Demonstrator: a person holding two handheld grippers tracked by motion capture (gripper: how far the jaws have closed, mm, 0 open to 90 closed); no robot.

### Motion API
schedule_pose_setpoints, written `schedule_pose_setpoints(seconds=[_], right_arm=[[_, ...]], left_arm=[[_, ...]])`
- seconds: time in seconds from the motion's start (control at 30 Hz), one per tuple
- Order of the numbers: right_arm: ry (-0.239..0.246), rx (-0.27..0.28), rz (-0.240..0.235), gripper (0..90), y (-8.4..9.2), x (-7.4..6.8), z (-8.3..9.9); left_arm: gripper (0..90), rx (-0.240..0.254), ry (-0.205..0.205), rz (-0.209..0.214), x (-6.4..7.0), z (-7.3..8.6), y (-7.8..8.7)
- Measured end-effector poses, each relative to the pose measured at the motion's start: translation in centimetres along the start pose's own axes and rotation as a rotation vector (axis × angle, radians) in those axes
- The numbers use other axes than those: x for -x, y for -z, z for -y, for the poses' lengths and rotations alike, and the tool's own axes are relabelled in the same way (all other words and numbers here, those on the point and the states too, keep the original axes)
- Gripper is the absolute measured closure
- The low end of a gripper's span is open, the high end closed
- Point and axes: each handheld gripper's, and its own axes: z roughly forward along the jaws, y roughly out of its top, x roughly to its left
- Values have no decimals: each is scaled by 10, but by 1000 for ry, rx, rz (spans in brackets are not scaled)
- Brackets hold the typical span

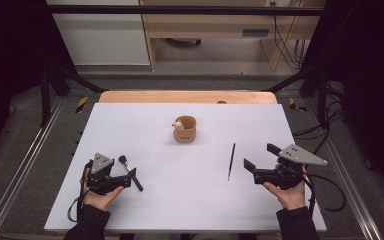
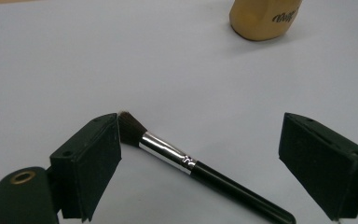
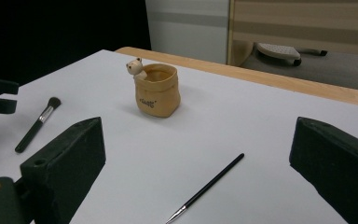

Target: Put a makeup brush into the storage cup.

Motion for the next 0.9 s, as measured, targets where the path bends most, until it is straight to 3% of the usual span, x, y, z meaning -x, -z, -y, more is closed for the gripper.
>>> schedule_pose_setpoints(seconds=[0.57, 0.63, 0.9], right_arm=[[11, -7, -1, 37, -2, -1, 1], [12, -8, -1, 37, -2, -1, 1], [9, -10, -1, 37, -3, -1, 1]], left_arm=[[169, -113, 29, -30, 7, 10, -20], [190, -131, 15, -31, 8, 10, -22], [272, -174, 27, -38, 11, 12, -27]])
